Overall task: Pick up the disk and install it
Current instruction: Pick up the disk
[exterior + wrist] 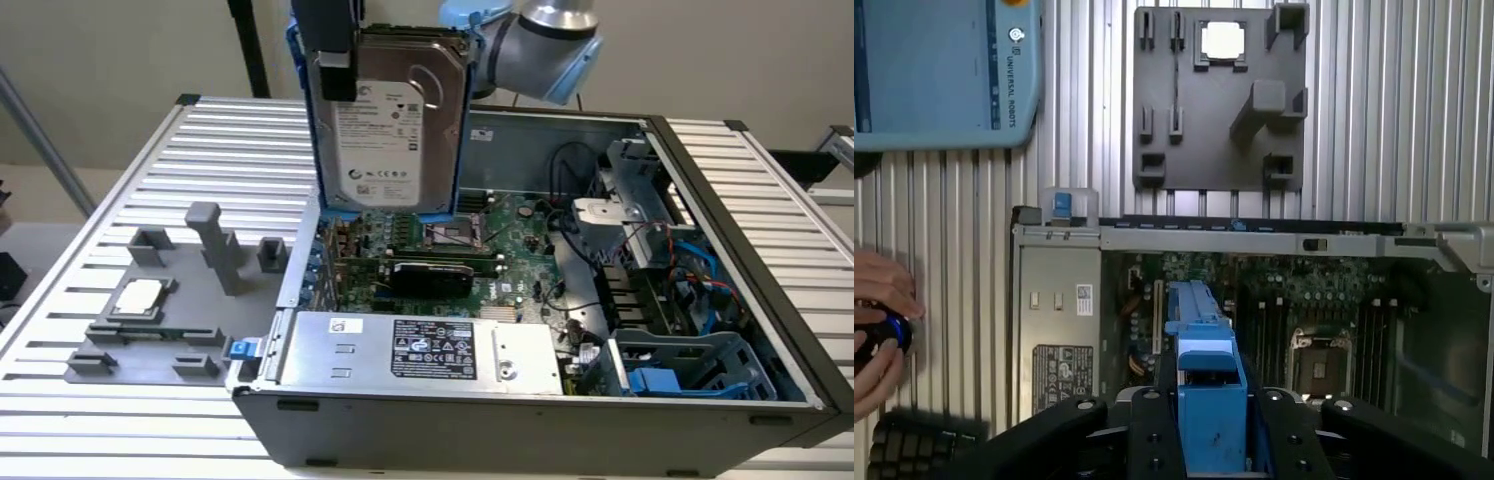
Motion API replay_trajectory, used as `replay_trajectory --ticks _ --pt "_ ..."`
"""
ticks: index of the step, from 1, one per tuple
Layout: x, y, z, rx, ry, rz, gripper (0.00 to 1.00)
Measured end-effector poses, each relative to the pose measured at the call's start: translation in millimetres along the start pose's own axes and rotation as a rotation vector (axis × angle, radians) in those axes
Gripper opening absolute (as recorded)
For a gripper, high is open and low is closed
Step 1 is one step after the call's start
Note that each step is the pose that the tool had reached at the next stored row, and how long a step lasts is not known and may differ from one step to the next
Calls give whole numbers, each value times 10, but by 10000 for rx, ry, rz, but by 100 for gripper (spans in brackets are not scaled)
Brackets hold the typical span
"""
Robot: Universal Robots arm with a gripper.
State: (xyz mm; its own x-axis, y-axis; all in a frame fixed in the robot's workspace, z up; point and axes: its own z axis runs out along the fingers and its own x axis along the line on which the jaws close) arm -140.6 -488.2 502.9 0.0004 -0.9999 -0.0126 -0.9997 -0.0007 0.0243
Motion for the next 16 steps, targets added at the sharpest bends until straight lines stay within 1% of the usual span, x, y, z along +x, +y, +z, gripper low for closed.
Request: replay_trajectory --ticks 4,6,16 --pt "102 -147 -5 0 0 -1 0" --pt "146 -236 -6 0 0 0 0" --pt "292 -690 -10 0 0 0 0"
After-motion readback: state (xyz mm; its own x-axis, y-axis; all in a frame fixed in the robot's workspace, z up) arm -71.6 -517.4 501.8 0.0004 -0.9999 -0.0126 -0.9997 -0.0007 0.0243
